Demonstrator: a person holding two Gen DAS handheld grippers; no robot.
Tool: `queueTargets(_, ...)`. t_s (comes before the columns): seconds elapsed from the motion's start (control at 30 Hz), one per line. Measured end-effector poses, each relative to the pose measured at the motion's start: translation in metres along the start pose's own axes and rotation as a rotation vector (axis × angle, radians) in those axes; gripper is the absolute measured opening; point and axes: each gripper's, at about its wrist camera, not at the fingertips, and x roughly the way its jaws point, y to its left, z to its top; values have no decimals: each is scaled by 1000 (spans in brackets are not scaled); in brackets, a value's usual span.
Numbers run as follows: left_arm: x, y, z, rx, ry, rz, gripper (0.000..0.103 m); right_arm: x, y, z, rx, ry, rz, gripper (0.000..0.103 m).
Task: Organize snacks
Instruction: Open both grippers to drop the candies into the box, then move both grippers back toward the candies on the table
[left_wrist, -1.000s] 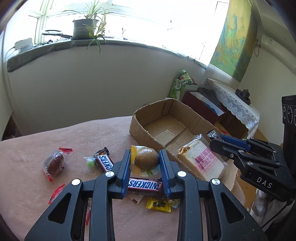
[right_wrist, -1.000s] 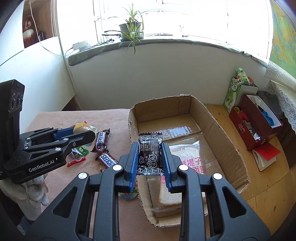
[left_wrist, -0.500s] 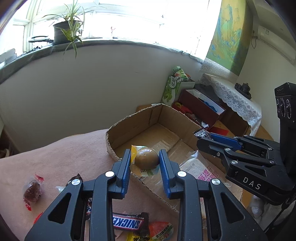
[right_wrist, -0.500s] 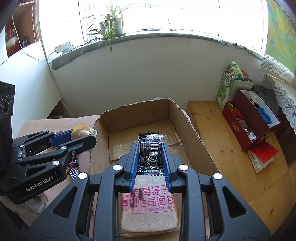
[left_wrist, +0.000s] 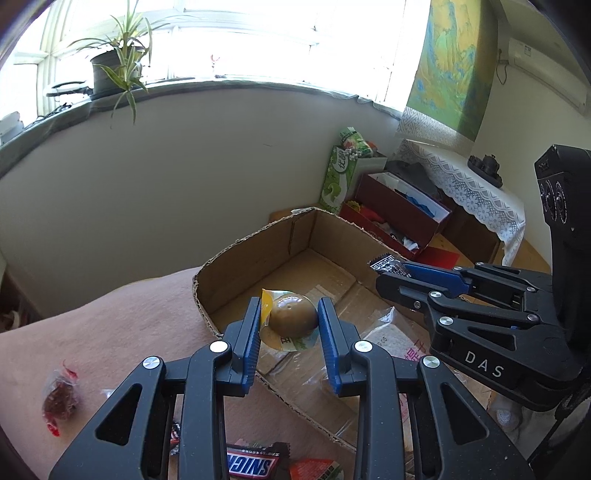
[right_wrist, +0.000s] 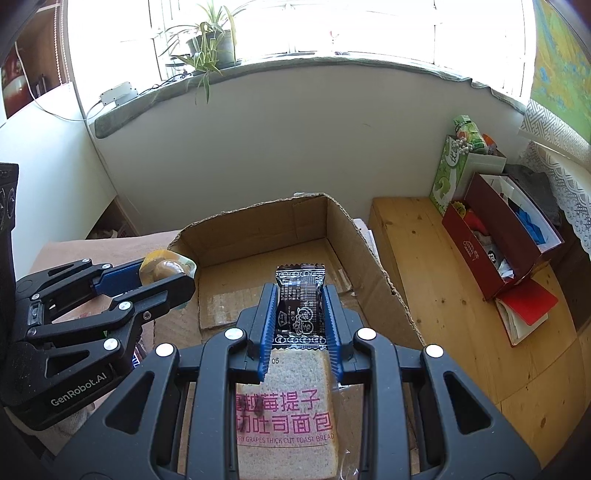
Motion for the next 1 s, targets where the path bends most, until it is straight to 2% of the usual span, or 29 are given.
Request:
queueTargets(0.27,-1,-3,1,9,4,3,30,2,-3,0,12,5,-7,26)
queueTargets(0.37,-1,-3,2,8,0,7,37,2,-3,0,11,2,-15,28)
queueTargets(0.5,-3,-1,1,5,-5,11,37,-1,-5,0,14,-9,-29,43)
queueTargets(0.67,-6,0,2,6,-8,10,37,-3,-6,-1,14,-8,-39,44)
queueTargets(0.7,-7,0,2,7,-10,11,37,-4,-5,-1,15,-9,-41,47)
queueTargets(0.73,-9,1,1,6,-13,11,37,-6,-5,-1,17,-12,-44,55)
queueTargets(0.8,-13,2,1,3,-18,9,37,-10,-5,-1,20,-24,-51,62)
queueTargets(0.9,-21,2,1,3,-28,9,37,-16,-2,-1,17,-32,-56,63)
queueTargets(1.0,-30,1,-1,3,-41,12,37,-24,2,-2,11,-43,-70,76)
